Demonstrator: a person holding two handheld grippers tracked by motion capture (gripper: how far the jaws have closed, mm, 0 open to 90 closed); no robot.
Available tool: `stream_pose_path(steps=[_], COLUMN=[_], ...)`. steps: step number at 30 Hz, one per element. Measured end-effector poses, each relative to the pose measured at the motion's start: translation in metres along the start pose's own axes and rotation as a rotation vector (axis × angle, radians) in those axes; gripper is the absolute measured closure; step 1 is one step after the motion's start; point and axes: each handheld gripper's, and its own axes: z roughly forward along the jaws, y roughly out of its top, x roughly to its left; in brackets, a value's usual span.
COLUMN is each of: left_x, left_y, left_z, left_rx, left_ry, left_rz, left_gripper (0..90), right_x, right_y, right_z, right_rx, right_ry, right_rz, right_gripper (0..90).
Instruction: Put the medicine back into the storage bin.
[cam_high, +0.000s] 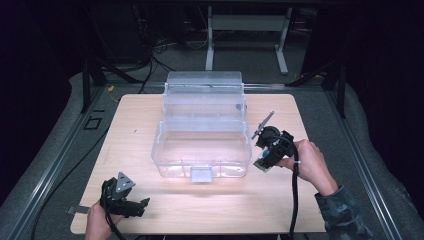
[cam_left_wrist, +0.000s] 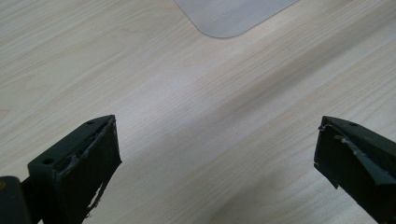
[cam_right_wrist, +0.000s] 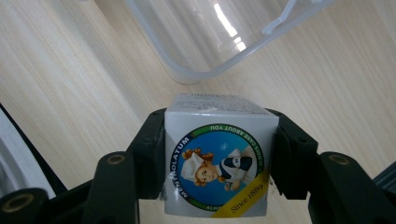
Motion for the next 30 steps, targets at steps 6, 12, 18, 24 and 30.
stream_pose_path(steps=[6, 12, 18, 24, 30], left_x=[0.0, 0.0, 0.0, 0.0, 0.0], left_y=[0.0, 0.0, 0.0, 0.0, -0.001], left_z=[0.001, 0.001, 0.002, 0.002, 0.002], left_rx=[0.004, 0.007, 0.01, 0.01, 0.013], left_ry=[-0.003, 0.0, -0.003, -0.003, -0.003], left_rz=[-0.002, 0.003, 0.005, 0.001, 0.002], left_gripper=[0.3, 0.4, 0.4, 0.4, 0.5], right_x=[-0.007, -0.013, -0.018, -0.023, -0.024], right_y=[0.01, 0.02, 0.029, 0.038, 0.049], right_z=[-0.013, -0.022, -0.026, -0.022, -0.018], right_rx=[0.004, -0.005, 0.001, 0.011, 0.003], right_ry=[-0.033, -0.051, -0.061, -0.056, -0.069], right_rz=[-0.004, -0.015, -0.016, -0.017, -0.031], right_gripper=[45.6, 45.6, 45.6, 45.7, 45.6])
